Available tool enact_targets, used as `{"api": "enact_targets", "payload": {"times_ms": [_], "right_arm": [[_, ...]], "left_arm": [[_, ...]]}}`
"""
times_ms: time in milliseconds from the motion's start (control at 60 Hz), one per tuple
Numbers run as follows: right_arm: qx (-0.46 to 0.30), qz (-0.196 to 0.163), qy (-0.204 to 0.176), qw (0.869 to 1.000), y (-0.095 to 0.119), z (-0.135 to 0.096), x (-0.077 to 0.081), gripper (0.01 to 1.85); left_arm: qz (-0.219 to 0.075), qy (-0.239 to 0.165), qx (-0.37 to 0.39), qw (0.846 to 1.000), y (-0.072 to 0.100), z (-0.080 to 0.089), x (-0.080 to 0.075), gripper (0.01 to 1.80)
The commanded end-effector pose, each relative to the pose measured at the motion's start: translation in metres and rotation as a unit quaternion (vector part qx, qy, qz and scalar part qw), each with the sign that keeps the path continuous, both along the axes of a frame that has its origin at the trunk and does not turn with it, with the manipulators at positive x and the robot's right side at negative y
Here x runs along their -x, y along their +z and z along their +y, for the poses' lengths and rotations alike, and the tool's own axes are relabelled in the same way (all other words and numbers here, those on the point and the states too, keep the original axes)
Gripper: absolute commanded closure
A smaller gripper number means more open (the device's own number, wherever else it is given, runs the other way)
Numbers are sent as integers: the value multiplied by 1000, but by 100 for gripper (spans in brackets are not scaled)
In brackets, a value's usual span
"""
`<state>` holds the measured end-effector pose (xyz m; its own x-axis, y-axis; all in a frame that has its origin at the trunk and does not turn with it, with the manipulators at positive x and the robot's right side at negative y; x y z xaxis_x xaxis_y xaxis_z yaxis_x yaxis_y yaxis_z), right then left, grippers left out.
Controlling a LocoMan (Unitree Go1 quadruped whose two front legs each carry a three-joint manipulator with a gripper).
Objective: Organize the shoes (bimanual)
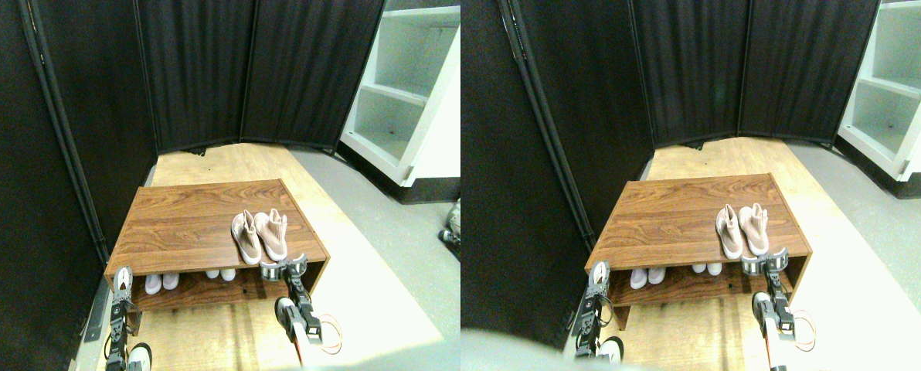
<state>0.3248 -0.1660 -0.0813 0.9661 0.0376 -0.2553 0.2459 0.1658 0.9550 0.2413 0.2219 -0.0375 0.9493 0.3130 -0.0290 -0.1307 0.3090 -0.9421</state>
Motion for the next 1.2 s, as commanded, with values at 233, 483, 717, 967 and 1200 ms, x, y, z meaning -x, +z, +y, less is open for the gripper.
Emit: {"api": "enact_targets", "payload": {"times_ms": [233,483,717,967,1200], "right_arm": [[-15,-36,25,999,22,4,25,29],[15,-41,32,999,59,-15,66,31],[151,-82,-58,983,102,-57,77,162],[159,-146,-119,969,125,-79,50,185],[149,-115,-139,972,105,-85,-5,185]], "left_arm": [[-22,-9,0,1000,3,2,2,180],[-26,-11,1,1000,3,1,1,180],[-26,-3,3,1000,3,1,-1,180],[-27,-4,-3,1000,4,-1,-1,180],[-29,-4,-5,1000,5,-5,-3,180]]}}
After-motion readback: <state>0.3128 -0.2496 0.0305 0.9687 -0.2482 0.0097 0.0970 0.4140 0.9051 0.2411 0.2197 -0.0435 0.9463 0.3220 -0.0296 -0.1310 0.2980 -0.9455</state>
